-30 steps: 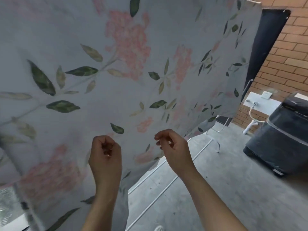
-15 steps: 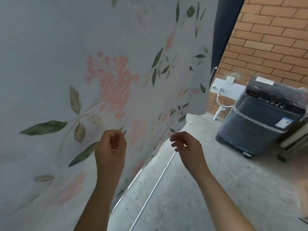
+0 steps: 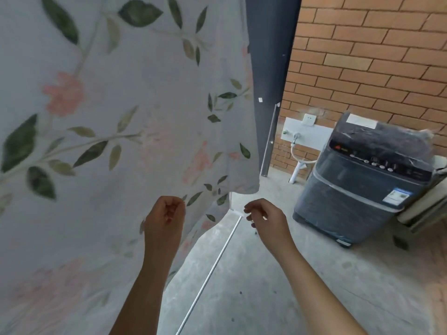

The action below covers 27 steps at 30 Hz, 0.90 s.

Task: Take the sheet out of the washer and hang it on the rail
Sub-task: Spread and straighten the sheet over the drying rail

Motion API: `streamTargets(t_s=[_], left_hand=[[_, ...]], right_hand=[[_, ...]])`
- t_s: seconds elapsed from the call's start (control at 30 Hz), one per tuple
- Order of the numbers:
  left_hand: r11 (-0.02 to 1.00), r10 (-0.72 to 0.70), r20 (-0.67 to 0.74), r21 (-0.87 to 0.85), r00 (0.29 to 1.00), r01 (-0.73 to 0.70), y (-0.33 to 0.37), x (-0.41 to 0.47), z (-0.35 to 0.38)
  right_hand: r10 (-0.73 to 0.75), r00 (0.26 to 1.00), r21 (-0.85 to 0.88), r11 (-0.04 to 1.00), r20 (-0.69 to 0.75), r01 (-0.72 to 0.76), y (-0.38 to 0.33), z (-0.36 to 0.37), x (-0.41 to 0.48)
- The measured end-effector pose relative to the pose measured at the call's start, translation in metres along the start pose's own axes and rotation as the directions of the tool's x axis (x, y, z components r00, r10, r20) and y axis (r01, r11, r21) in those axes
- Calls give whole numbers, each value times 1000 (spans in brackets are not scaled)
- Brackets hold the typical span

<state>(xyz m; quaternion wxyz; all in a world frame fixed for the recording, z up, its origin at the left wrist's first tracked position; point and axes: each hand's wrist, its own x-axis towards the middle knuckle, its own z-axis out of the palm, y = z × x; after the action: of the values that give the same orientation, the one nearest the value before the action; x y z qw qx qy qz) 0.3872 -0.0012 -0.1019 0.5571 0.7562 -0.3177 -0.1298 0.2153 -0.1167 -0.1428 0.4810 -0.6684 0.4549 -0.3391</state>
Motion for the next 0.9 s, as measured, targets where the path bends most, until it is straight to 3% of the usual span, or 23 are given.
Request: streamTargets(t_s=[0.23,0.43,0.6,0.77,0.9], left_hand=[[998,-43,19,-44,999,44,54,61,121],[999,47,-20,11,999,-46,66,141,202],[995,75,-11,-65,997,-76,79,233,276],[980,155,-35,-124,987,-158,120,324,332],[964,183,-19,-190,983,-184,136,371,362]], right_hand=[[-32,999,9,999,36,32,9,-75,127],[8,998,80,997,59,-13,31,-97,235],[29,994,44,998,103,-34,40,-113,343],[125,970,1,992,207,-128,33,-122,463],[302,872,35,940,386,-340,42,-99,546]])
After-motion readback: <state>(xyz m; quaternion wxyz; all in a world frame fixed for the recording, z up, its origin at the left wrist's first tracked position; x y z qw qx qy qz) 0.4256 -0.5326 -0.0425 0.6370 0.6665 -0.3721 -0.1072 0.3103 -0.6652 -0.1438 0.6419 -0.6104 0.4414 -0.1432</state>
